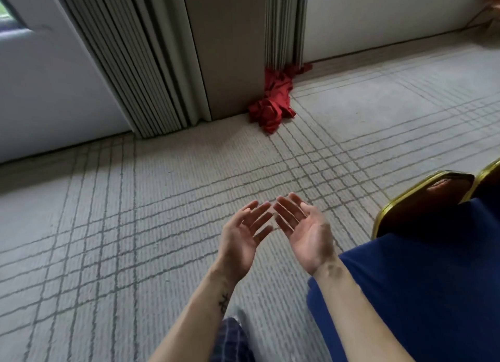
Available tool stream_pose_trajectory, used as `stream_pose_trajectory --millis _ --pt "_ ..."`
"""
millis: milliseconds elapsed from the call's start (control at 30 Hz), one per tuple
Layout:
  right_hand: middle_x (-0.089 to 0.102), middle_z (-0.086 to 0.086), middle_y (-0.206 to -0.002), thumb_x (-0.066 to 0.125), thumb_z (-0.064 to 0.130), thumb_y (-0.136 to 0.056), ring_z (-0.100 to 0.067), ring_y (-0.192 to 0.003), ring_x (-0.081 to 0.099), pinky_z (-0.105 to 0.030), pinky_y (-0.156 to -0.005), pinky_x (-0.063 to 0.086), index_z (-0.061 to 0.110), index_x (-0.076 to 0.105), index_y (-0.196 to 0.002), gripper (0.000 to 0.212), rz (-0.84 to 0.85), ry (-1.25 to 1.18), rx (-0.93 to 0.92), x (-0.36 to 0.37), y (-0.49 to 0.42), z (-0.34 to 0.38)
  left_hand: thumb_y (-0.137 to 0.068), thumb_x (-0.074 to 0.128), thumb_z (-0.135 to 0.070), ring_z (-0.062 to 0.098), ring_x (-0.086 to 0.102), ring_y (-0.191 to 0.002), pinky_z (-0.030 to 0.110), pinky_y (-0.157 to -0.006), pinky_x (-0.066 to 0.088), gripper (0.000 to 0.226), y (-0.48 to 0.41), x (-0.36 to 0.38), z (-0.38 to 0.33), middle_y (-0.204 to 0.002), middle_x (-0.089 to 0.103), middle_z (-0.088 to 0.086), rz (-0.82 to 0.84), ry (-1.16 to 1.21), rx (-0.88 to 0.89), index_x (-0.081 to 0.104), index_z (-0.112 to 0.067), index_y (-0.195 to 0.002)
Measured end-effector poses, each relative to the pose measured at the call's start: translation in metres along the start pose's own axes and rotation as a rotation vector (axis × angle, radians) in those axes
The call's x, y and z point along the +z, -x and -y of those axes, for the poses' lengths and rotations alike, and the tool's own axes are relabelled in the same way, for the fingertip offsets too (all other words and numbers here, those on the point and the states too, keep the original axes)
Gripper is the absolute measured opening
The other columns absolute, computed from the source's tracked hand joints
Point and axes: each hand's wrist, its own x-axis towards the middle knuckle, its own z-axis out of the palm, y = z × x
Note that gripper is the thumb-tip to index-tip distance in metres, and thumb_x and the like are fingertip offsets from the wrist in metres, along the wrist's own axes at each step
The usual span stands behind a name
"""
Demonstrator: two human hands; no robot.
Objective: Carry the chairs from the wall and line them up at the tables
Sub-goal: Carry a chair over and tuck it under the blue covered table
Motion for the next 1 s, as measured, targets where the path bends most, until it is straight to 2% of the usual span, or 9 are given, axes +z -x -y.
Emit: stream_pose_trajectory --millis 100,300,467,567,800,1000 --pt "0.067 -0.018 -0.13 0.037 0.023 -0.106 -0.029 -0.12 0.066 -0.041 -0.105 0.046 0.006 0.055 -0.135 0.038 -0.042 -0.031 -0.003 0.001 -0.063 0.01 -0.097 0.05 -0.023 0.033 0.061 -0.127 0.048 -0.112 0.04 0.045 -0.066 0.007 -0.014 -0.132 0.068 0.016 -0.012 -0.007 -0.015 0.055 -0.004 -0.137" --pt "0.07 -0.017 -0.126 0.035 0.023 -0.107 -0.026 -0.116 0.068 -0.039 -0.103 0.047 0.009 0.057 -0.129 0.034 -0.106 -0.025 -0.048 0.037 -0.203 0.053 -0.094 0.051 -0.023 0.035 0.057 -0.132 0.047 -0.111 0.04 0.049 -0.213 0.039 -0.071 -0.132 0.067 0.018 0.049 0.018 -0.054 0.054 -0.002 -0.138" --pt "0.069 -0.017 -0.127 0.034 0.023 -0.108 -0.029 -0.121 0.065 -0.041 -0.105 0.047 0.008 0.056 -0.13 0.035 -0.145 -0.051 -0.166 0.062 -0.299 0.109 -0.104 0.034 -0.03 0.037 0.057 -0.132 0.049 -0.114 0.037 0.046 -0.327 0.091 -0.122 -0.13 0.068 0.018 0.127 -0.058 -0.115 0.059 -0.002 -0.131" --pt "0.068 -0.019 -0.129 0.038 0.024 -0.106 -0.028 -0.12 0.066 -0.04 -0.101 0.048 0.008 0.058 -0.128 0.034 -0.184 -0.112 -0.198 0.064 -0.342 0.136 -0.107 0.03 -0.032 0.036 0.058 -0.13 0.05 -0.115 0.037 0.051 -0.379 0.125 -0.138 -0.13 0.068 0.018 0.172 -0.078 -0.151 0.055 0.0 -0.137" --pt "0.067 -0.021 -0.127 0.042 0.022 -0.105 -0.031 -0.117 0.066 -0.041 -0.097 0.05 0.005 0.058 -0.128 0.033 -0.215 -0.18 -0.291 0.021 -0.455 0.22 -0.105 0.034 -0.03 0.034 0.062 -0.126 0.047 -0.108 0.043 0.046 -0.517 0.201 -0.122 -0.131 0.068 0.017 0.227 -0.135 -0.219 0.059 -0.002 -0.132" --pt "0.069 -0.019 -0.125 0.042 0.02 -0.105 -0.028 -0.112 0.069 -0.039 -0.1 0.05 0.004 0.054 -0.135 0.036 -0.25 -0.246 -0.297 -0.024 -0.572 0.327 -0.104 0.033 -0.035 0.033 0.061 -0.124 0.046 -0.105 0.043 0.046 -0.648 0.301 -0.098 -0.133 0.066 0.019 0.273 -0.158 -0.245 0.061 -0.005 -0.125"
